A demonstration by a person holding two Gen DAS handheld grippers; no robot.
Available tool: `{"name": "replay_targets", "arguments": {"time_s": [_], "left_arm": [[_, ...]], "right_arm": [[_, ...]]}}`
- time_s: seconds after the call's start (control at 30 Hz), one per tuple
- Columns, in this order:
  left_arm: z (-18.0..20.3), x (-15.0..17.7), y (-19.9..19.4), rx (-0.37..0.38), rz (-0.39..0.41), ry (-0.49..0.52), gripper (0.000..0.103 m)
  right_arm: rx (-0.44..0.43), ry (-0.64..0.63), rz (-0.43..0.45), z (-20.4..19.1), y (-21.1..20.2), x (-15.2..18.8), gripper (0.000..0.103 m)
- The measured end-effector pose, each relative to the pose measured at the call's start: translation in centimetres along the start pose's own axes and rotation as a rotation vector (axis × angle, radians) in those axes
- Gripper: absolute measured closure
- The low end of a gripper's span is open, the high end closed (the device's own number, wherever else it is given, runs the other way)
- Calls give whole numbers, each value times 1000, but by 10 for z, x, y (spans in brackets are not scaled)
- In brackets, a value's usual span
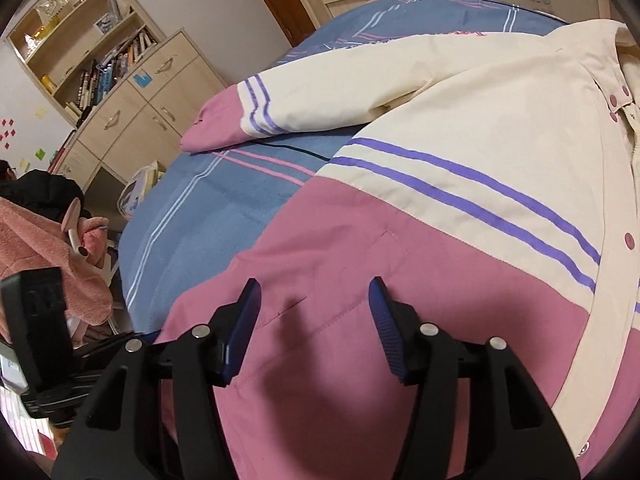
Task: Fold large clothes
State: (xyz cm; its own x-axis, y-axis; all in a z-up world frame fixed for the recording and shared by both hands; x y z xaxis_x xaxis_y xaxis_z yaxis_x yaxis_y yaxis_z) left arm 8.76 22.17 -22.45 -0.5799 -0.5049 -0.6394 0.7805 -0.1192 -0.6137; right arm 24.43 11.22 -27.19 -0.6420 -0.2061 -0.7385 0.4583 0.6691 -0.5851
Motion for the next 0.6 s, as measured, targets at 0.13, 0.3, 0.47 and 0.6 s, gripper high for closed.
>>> {"name": "replay_targets", "arguments": {"time_s": [0.13, 0.3, 0.47, 0.6], "left_arm": [[3, 7, -6, 1, -10, 14, 88], [-1, 14, -9, -15, -25, 9, 89], [-1, 16, -10, -26, -24, 19, 89], [0, 15, -10, -36, -22, 33, 89]], "right_arm": [[-50, -17, 0, -21, 6, -1, 46], [-97, -82, -13, -46, 17, -2, 46], [4, -100, -87, -35, 59, 2, 46], [74, -57, -47, -12, 78, -15, 46]]}}
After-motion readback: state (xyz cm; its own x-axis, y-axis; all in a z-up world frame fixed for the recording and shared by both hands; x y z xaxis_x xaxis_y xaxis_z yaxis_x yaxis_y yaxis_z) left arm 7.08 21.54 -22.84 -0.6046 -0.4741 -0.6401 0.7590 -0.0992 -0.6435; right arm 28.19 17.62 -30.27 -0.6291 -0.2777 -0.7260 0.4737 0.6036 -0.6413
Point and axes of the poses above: each gripper's, at about its wrist camera, not at the fingertips, and y roughly the way its jaws point, z to its right, x to its underside, the point moved 7 cm from there along y, roughly the way its jaws point, and after that the axes turned 15 degrees about z, right-handed, at the moved point
